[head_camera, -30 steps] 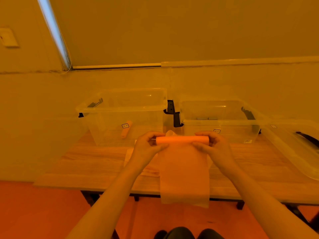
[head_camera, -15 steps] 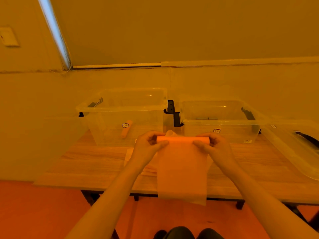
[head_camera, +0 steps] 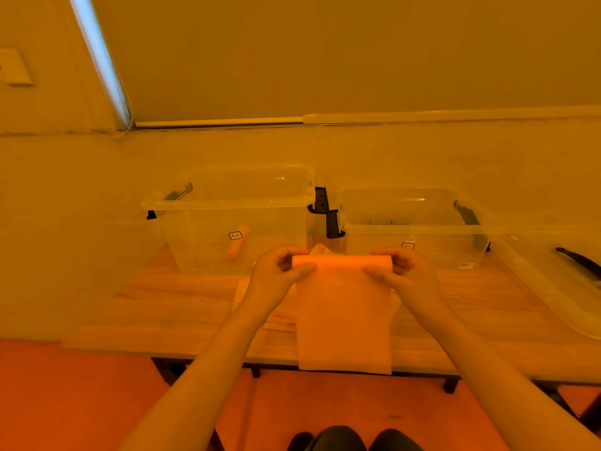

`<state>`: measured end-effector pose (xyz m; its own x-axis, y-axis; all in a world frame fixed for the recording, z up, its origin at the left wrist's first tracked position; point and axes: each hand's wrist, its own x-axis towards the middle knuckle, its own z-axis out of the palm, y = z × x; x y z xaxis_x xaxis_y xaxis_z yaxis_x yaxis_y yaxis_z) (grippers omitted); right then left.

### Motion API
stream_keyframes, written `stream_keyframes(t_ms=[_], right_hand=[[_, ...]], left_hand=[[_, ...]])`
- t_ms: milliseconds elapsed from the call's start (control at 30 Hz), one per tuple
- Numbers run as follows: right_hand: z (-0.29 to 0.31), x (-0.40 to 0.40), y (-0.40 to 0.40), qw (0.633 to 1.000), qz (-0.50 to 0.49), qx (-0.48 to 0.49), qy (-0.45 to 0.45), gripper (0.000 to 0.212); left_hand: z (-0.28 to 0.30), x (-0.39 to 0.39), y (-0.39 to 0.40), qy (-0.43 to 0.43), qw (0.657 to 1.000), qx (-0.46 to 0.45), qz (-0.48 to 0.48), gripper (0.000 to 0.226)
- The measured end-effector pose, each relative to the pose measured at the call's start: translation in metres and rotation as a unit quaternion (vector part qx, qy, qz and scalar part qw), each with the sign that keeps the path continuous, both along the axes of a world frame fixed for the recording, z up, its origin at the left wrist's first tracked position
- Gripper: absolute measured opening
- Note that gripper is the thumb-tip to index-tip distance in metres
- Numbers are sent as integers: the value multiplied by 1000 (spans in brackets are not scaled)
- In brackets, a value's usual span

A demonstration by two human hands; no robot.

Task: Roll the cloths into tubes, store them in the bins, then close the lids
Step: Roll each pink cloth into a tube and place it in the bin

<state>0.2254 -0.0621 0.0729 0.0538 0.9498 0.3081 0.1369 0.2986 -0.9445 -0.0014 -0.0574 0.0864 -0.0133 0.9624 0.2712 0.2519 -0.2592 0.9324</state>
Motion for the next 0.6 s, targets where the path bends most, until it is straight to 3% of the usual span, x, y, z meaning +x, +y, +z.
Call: stream_keyframes(t_ms=[600], right_hand=[[-2, -3, -1, 1000, 10, -16, 2, 21]], left_hand=[[3, 2, -3, 13, 1000, -2, -1, 17]])
